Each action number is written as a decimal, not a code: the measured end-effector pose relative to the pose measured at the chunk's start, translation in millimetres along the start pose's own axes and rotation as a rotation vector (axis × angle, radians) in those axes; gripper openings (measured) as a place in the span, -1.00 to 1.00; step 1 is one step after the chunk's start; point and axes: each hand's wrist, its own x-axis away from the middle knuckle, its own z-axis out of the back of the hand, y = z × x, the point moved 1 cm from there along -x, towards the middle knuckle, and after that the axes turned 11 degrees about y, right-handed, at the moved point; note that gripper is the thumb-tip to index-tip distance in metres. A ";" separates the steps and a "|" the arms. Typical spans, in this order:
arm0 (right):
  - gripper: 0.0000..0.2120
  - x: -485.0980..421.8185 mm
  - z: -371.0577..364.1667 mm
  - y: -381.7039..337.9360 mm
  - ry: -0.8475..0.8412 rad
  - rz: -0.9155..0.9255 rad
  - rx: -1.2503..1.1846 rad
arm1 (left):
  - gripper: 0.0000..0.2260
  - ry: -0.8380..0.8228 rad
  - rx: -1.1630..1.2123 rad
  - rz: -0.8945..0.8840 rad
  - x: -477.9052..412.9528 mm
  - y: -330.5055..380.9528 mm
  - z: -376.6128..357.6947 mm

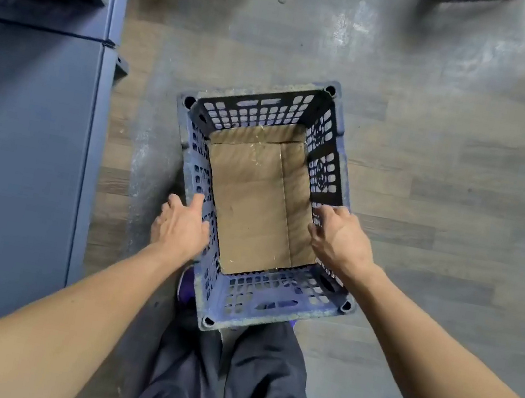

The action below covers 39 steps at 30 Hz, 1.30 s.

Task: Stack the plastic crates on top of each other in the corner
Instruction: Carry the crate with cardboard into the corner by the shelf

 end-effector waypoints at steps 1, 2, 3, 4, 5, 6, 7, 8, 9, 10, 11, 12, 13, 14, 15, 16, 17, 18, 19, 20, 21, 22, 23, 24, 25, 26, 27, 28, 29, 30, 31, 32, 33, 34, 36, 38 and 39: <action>-0.69 -5.4 -3.4 0.8 0.008 -0.015 0.003 | -0.60 0.000 0.012 0.016 -7.4 1.3 -2.5; -0.69 -10.8 -8.1 3.1 0.025 -0.034 0.006 | -0.60 0.009 0.029 0.038 -14.4 1.4 -6.8; -0.70 -16.8 -13.4 5.1 0.035 -0.045 0.019 | -0.59 0.007 0.039 0.055 -21.4 2.5 -11.4; -0.69 -20.5 -15.6 5.1 0.031 -0.063 0.031 | -0.58 -0.005 0.053 0.067 -26.9 3.6 -14.9; -0.69 -26.2 -18.8 7.2 0.034 -0.088 0.037 | -0.58 -0.012 0.069 0.083 -32.6 6.6 -18.1; -0.68 -31.0 -20.5 10.0 0.041 -0.118 0.040 | -0.57 -0.018 0.078 0.096 -37.2 9.5 -21.2; -0.68 -35.9 -21.7 13.4 0.056 -0.142 0.045 | -0.57 -0.018 0.082 0.110 -41.5 11.6 -23.8; -0.68 -39.4 -21.4 15.4 0.071 -0.164 0.047 | -0.57 -0.019 0.091 0.127 -45.8 13.5 -26.1; -0.67 -42.4 -22.1 18.3 0.076 -0.184 0.050 | -0.58 -0.017 0.089 0.141 -48.9 14.5 -28.2; -0.66 -46.1 -23.1 20.9 0.063 -0.205 0.055 | -0.57 -0.017 0.094 0.158 -51.8 15.4 -30.5; -0.64 -50.3 -25.8 24.2 0.036 -0.224 0.059 | -0.57 -0.015 0.104 0.173 -53.7 15.8 -34.0; -0.62 -54.9 -29.2 27.4 -0.005 -0.246 0.056 | -0.57 -0.005 0.117 0.181 -54.3 15.3 -38.8; -0.60 -58.9 -33.2 29.9 -0.058 -0.274 0.039 | -0.57 0.014 0.127 0.181 -53.7 14.1 -43.2; -0.60 -60.8 -37.3 30.9 -0.107 -0.303 0.011 | -0.56 0.033 0.133 0.178 -51.7 12.4 -46.9; -0.60 -61.5 -41.2 31.2 -0.131 -0.328 -0.018 | -0.55 0.052 0.136 0.177 -49.8 10.7 -49.7; -0.62 -61.4 -44.9 31.6 -0.124 -0.343 -0.044 | -0.55 0.066 0.142 0.183 -48.8 8.7 -51.9; -0.63 -60.0 -47.9 31.8 -0.103 -0.346 -0.056 | -0.55 0.073 0.146 0.187 -47.5 7.3 -52.9; -0.65 -58.2 -49.1 31.7 -0.080 -0.340 -0.052 | -0.56 0.075 0.150 0.188 -46.5 6.9 -52.8; -0.66 -57.0 -48.5 31.6 -0.067 -0.335 -0.048 | -0.57 0.073 0.154 0.189 -46.2 6.9 -51.3; -0.67 -55.7 -46.4 32.0 -0.063 -0.340 -0.053 | -0.59 0.071 0.157 0.193 -45.5 7.6 -49.9; -0.68 -54.6 -43.9 32.9 -0.065 -0.354 -0.067 | -0.62 0.077 0.158 0.199 -44.4 8.5 -48.1; -0.68 -53.9 -40.6 33.8 -0.066 -0.364 -0.082 | -0.64 0.091 0.157 0.200 -43.2 9.1 -45.7; -0.69 -52.0 -37.2 34.5 -0.062 -0.362 -0.090 | -0.66 0.106 0.152 0.197 -41.1 9.2 -42.8; -0.70 -49.5 -34.0 35.0 -0.054 -0.353 -0.091 | -0.69 0.124 0.152 0.191 -39.6 9.4 -39.4; -0.71 -46.2 -29.5 35.9 -0.042 -0.341 -0.092 | -0.71 0.140 0.155 0.182 -37.8 9.6 -34.5; -0.72 -42.0 -23.6 36.5 -0.032 -0.332 -0.098 | -0.73 0.150 0.160 0.174 -35.8 10.5 -28.3; -0.73 -37.7 -16.4 36.7 -0.021 -0.323 -0.109 | -0.75 0.157 0.165 0.169 -33.6 11.6 -20.4; -0.73 -33.7 -7.3 36.5 -0.009 -0.318 -0.118 | -0.76 0.161 0.168 0.162 -31.3 13.1 -11.4; -0.73 -30.5 1.6 36.4 0.002 -0.316 -0.127 | -0.78 0.164 0.171 0.151 -29.5 14.7 -3.1; -0.74 -26.7 13.6 35.9 0.016 -0.315 -0.133 | -0.80 0.170 0.175 0.139 -26.4 17.3 8.0; -0.73 -22.8 26.4 35.3 0.031 -0.313 -0.133 | -0.82 0.173 0.175 0.129 -23.2 20.3 20.4; -0.73 -18.3 41.2 34.4 0.046 -0.311 -0.127 | -0.83 0.180 0.173 0.123 -19.2 24.4 34.7; -0.72 -13.8 57.4 33.0 0.061 -0.309 -0.118 | -0.85 0.190 0.172 0.120 -15.1 29.0 51.2; -0.71 -9.5 71.5 31.5 0.072 -0.312 -0.115 | -0.86 0.200 0.176 0.117 -11.2 33.0 66.3; -0.71 3.6 109.1 27.2 0.106 -0.314 -0.133 | -0.89 0.226 0.196 0.093 2.8 43.0 105.3; -0.72 21.8 149.8 19.9 0.136 -0.310 -0.165 | -0.91 0.238 0.195 0.071 23.4 51.5 148.6; -0.72 30.8 166.9 16.6 0.149 -0.312 -0.179 | -0.92 0.236 0.195 0.067 32.5 55.4 167.6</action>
